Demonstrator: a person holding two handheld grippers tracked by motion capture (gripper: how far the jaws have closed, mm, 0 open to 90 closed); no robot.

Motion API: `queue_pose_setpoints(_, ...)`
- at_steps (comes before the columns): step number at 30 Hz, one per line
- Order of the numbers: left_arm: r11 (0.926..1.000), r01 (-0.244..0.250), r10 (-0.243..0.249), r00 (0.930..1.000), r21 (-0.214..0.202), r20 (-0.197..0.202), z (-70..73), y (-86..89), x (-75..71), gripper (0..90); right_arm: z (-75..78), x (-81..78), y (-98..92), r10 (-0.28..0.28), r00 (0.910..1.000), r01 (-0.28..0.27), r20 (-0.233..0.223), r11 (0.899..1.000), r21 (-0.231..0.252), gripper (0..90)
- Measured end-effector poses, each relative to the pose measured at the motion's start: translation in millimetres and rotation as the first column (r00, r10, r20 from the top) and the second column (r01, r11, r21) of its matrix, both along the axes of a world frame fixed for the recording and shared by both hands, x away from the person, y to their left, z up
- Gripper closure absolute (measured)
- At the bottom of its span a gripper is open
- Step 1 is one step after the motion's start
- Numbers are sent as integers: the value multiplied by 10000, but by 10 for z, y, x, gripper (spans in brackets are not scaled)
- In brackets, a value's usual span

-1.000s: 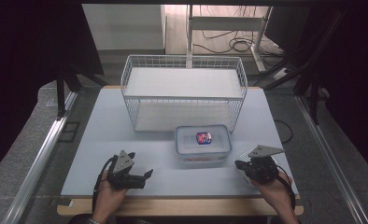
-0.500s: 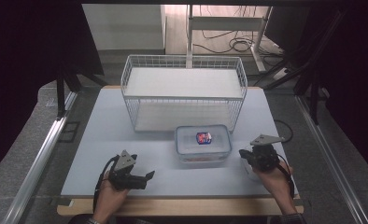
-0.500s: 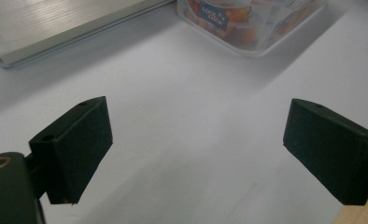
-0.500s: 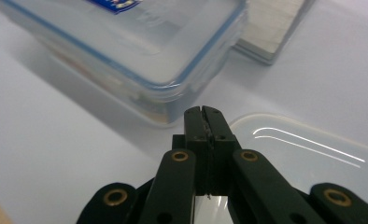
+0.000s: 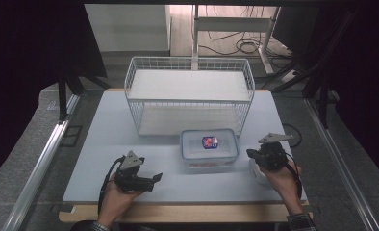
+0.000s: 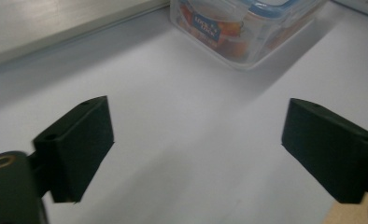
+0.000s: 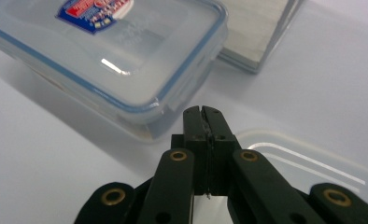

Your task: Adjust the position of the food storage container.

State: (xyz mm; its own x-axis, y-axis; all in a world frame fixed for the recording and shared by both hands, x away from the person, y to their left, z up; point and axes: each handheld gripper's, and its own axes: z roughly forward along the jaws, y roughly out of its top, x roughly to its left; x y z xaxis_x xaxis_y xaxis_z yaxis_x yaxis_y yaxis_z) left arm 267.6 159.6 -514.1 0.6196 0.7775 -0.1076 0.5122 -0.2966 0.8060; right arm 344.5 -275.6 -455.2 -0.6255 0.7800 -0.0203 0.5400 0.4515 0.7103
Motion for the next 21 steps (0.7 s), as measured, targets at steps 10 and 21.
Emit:
queue_pose_setpoints(10, 9979, 398, -424, 9978, -518, -506, 191, -248, 472, 704, 3, 309, 227, -183, 9997, 177, -145, 9991, -389, 888)
queue_pose_setpoints(21, 9990, 389, -371, 9965, 228, -750, 160, -574, 940, 877, -65, 573, 352, -633, 9960, 567, -630, 9931, -1026, 893)
